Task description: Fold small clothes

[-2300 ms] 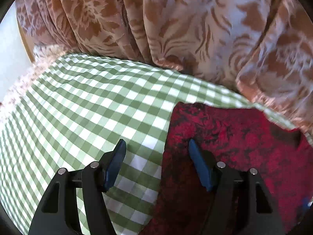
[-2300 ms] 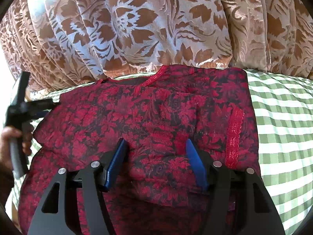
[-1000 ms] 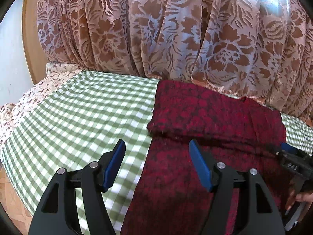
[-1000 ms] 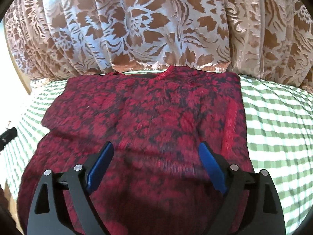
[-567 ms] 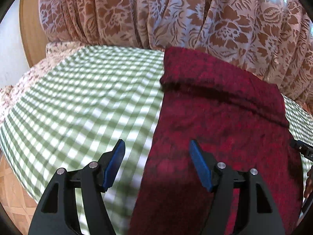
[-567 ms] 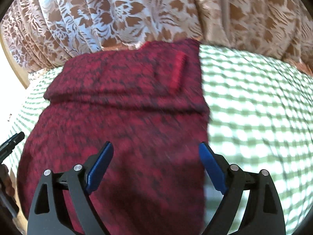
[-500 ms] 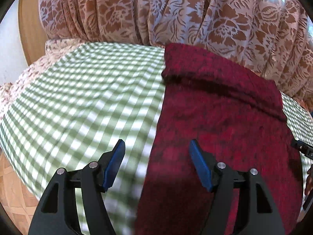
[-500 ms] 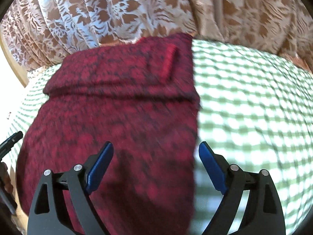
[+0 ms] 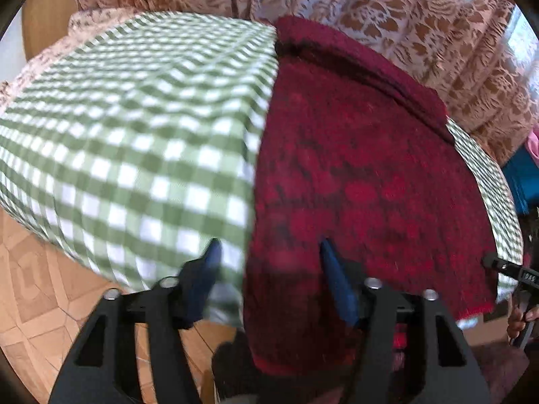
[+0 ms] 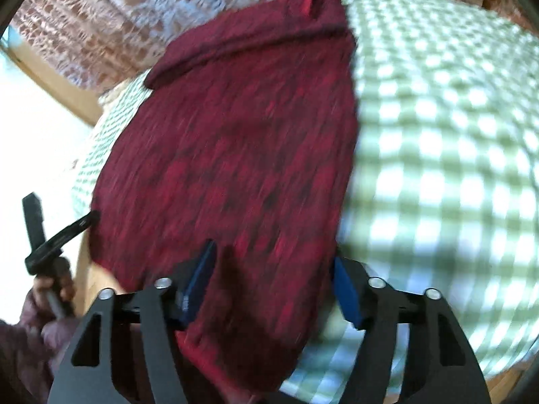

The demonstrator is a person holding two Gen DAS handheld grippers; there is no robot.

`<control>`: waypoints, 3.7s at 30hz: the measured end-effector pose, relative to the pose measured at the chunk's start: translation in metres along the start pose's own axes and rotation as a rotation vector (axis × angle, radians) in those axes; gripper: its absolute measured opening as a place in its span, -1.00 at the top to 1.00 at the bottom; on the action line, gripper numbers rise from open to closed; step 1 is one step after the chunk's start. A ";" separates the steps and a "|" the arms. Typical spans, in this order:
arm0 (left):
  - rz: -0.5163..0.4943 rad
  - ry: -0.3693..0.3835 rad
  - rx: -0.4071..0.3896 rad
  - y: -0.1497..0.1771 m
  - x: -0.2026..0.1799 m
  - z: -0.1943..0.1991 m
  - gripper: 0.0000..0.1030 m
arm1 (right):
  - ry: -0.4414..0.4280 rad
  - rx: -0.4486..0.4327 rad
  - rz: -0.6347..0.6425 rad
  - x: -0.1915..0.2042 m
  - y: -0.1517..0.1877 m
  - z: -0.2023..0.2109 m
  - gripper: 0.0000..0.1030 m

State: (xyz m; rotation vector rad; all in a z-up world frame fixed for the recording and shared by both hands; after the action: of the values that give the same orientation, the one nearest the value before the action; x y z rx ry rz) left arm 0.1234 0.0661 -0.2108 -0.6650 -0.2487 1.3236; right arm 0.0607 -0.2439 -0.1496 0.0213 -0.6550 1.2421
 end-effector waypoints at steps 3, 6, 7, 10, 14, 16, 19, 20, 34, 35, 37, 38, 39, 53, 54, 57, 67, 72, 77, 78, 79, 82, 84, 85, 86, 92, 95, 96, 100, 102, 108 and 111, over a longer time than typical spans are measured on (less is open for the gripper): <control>-0.025 0.051 0.003 0.005 -0.012 0.006 0.69 | -0.037 0.041 0.002 0.009 0.020 0.000 0.29; -0.026 0.127 -0.024 -0.006 -0.021 0.023 0.77 | -0.094 0.053 -0.014 0.018 0.022 0.003 0.52; -0.011 0.170 -0.039 -0.013 -0.023 0.031 0.77 | -0.153 0.037 -0.034 0.026 0.015 0.009 0.55; 0.042 0.278 -0.098 -0.037 -0.023 0.052 0.78 | -0.264 -0.012 -0.052 0.044 -0.006 0.025 0.55; 0.087 0.365 -0.155 -0.073 -0.027 0.061 0.78 | -0.351 -0.071 -0.065 0.063 -0.038 0.036 0.55; 0.098 0.383 -0.172 -0.092 -0.025 0.060 0.78 | -0.372 -0.102 -0.093 0.065 -0.056 0.036 0.55; 0.114 0.388 -0.176 -0.121 -0.024 0.049 0.78 | -0.377 -0.141 -0.153 0.056 -0.086 0.030 0.55; 0.118 0.382 -0.174 -0.130 -0.024 0.043 0.78 | -0.374 -0.147 -0.172 0.053 -0.095 0.027 0.55; 0.270 0.355 -0.017 -0.210 -0.014 -0.062 0.67 | -0.283 -0.165 -0.369 -0.002 -0.172 -0.029 0.55; 0.293 0.357 0.000 -0.212 -0.012 -0.068 0.60 | -0.279 -0.163 -0.375 -0.005 -0.174 -0.030 0.55; 0.369 0.421 0.013 -0.217 -0.010 -0.072 0.05 | -0.282 -0.151 -0.394 -0.010 -0.180 -0.036 0.52; 0.407 0.454 -0.002 -0.220 -0.007 -0.070 -0.03 | -0.285 -0.147 -0.400 -0.012 -0.181 -0.038 0.48; 0.434 0.470 -0.026 -0.224 -0.002 -0.065 -0.11 | -0.291 -0.143 -0.403 -0.013 -0.183 -0.039 0.44; 0.175 0.313 -0.145 -0.171 0.042 -0.023 -0.61 | -0.328 -0.261 -0.320 -0.014 -0.175 0.011 -0.57; 0.148 0.315 -0.133 -0.165 0.036 -0.024 -0.60 | -0.303 -0.259 -0.306 -0.017 -0.170 0.012 -0.57; 0.099 0.326 -0.109 -0.155 0.019 -0.032 -0.51 | -0.189 -0.230 -0.228 -0.026 -0.145 0.003 -0.53; 0.065 0.294 -0.049 -0.143 0.009 -0.031 0.51 | -0.053 -0.216 -0.145 -0.043 -0.121 -0.011 0.71; 0.044 0.304 -0.031 -0.121 -0.001 -0.012 0.52 | -0.044 -0.205 -0.113 -0.039 -0.108 0.006 0.74; 0.050 0.340 0.004 -0.074 -0.009 0.011 0.52 | -0.055 -0.157 -0.114 -0.057 -0.068 0.021 0.74; 0.055 0.345 0.011 -0.064 -0.010 0.015 0.52 | -0.058 -0.143 -0.119 -0.061 -0.058 0.022 0.74; 0.063 0.355 0.020 -0.052 -0.012 0.020 0.52 | -0.060 -0.126 -0.124 -0.066 -0.045 0.025 0.74; 0.063 0.343 0.041 -0.030 -0.014 0.028 0.46 | -0.054 -0.090 -0.119 -0.073 -0.020 0.029 0.74; 0.039 0.307 0.035 -0.028 -0.014 0.033 0.37 | -0.044 -0.079 -0.104 -0.073 -0.011 0.030 0.74; 0.024 0.300 0.023 -0.032 -0.015 0.037 0.36 | -0.038 -0.078 -0.086 -0.071 -0.010 0.031 0.72; 0.011 0.287 0.001 -0.039 -0.014 0.041 0.30 | -0.029 -0.086 -0.072 -0.070 -0.012 0.032 0.67; -0.161 0.159 -0.102 -0.091 -0.028 0.054 -0.16 | 0.039 -0.203 0.032 -0.050 -0.052 0.043 0.19; -0.268 0.129 -0.125 -0.111 -0.044 0.049 -0.22 | 0.113 -0.258 0.114 -0.037 -0.073 0.040 -0.10; -0.288 0.129 -0.123 -0.114 -0.047 0.047 -0.22 | 0.127 -0.273 0.148 -0.030 -0.080 0.037 -0.10; -0.348 0.133 -0.097 -0.125 -0.060 0.030 -0.18 | 0.181 -0.289 0.224 -0.019 -0.099 0.024 -0.10; -0.369 0.147 -0.088 -0.126 -0.067 0.023 0.09 | 0.201 -0.275 0.233 -0.020 -0.104 0.016 -0.10; -0.352 0.166 -0.125 -0.127 -0.063 0.032 0.72 | 0.228 -0.244 0.249 -0.026 -0.104 0.014 0.63; -0.285 0.222 -0.181 -0.136 -0.055 0.056 0.72 | 0.212 -0.260 0.246 -0.020 -0.101 0.027 0.66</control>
State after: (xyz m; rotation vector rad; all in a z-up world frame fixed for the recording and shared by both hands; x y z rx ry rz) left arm 0.1900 0.0187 -0.0770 -0.8883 -0.2740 0.9536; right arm 0.1340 -0.3056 -0.1041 -0.4119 -0.6422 1.3636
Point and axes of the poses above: each gripper's, at about its wrist camera, not at the fingertips, and z roughly against the way its jaws point, x to its left, y to its underside, the point moved 10 cm from there along -z, roughly the way its jaws point, and after that the axes turned 8 degrees about -z, right-handed, at the moved point
